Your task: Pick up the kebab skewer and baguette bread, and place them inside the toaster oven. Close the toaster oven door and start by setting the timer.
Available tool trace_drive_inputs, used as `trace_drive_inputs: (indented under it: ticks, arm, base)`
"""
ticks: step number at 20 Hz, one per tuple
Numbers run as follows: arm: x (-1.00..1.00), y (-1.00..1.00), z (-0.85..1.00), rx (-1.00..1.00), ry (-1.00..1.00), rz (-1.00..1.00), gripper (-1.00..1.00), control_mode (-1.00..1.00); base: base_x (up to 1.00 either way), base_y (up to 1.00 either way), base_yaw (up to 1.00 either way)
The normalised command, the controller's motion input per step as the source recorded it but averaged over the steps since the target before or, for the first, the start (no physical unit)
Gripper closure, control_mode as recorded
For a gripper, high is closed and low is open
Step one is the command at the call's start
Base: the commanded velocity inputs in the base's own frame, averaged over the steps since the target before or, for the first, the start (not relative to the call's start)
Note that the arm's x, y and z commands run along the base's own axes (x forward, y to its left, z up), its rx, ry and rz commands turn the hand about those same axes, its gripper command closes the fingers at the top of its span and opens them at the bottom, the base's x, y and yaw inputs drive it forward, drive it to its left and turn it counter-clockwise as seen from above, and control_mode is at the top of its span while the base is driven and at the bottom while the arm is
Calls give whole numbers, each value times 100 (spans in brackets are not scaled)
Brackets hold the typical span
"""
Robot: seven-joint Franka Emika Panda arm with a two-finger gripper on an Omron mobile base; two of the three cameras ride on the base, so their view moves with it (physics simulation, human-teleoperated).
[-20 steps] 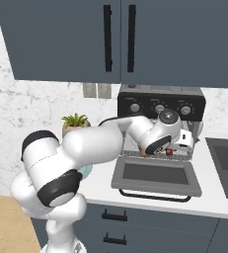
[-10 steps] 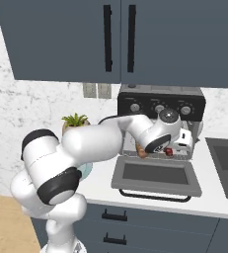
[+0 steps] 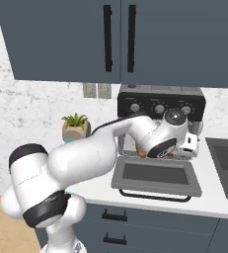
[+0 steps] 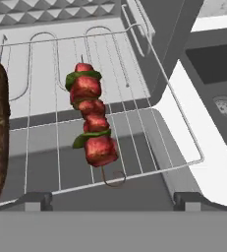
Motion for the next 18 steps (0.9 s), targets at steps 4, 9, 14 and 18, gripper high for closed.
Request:
trace_drive_inputs:
  ticks: [4,9,14,18]
  arm:
    - [-80,27,-39,0,13,-10,-100,-100]
    - [-4,6,-2,0,20,-18,-100,-100]
    - [-1,-2,-15,1,20,-11,-100,-100]
    - [-21,-9,-43,8,1,0,-100,-100]
  base:
    - [0,0,0]
    - [0,0,0]
    - [0,0,0]
    - [0,0,0]
